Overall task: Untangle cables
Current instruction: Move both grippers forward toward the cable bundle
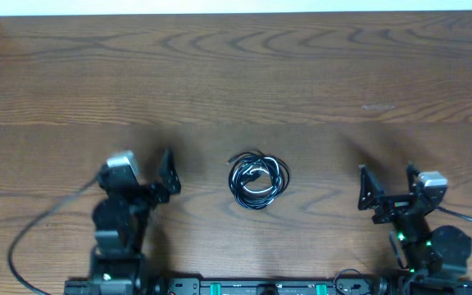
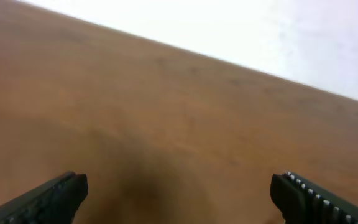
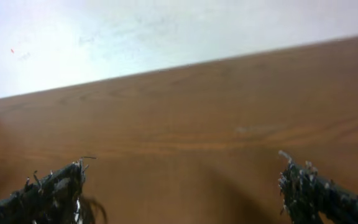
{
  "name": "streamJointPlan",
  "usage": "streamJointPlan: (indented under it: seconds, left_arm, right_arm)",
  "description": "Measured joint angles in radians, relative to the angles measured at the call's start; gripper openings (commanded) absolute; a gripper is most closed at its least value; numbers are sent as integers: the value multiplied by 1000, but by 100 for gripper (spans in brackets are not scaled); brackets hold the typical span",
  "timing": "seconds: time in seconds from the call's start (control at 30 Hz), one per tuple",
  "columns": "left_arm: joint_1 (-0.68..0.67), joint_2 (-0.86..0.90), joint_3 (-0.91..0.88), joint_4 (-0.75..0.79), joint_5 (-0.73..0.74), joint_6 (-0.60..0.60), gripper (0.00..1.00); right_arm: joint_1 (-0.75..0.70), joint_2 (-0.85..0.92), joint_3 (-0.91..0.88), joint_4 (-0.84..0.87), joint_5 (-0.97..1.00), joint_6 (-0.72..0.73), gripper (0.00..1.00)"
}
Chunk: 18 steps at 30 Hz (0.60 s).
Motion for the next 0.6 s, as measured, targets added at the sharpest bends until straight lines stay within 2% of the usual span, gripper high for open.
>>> streamJointPlan:
  seconds: [0.2,0.4,0.5,0.6]
  left_arm:
    - [0,293,359,-134,96,-5,100]
    - [-28,551,762,-491,171,-19,100]
    - [-50,623,887,-529,185,-18,100]
    - [-53,644,925,-553,198,-19,100]
  right_arm:
    - [0,233,305,-127,10,-43,99]
    - [2,557,678,-471,-16,-85,99]
    - [2,689,818,-525,-32,-95,99]
    - [2,773,876,-541,-56,-99,99]
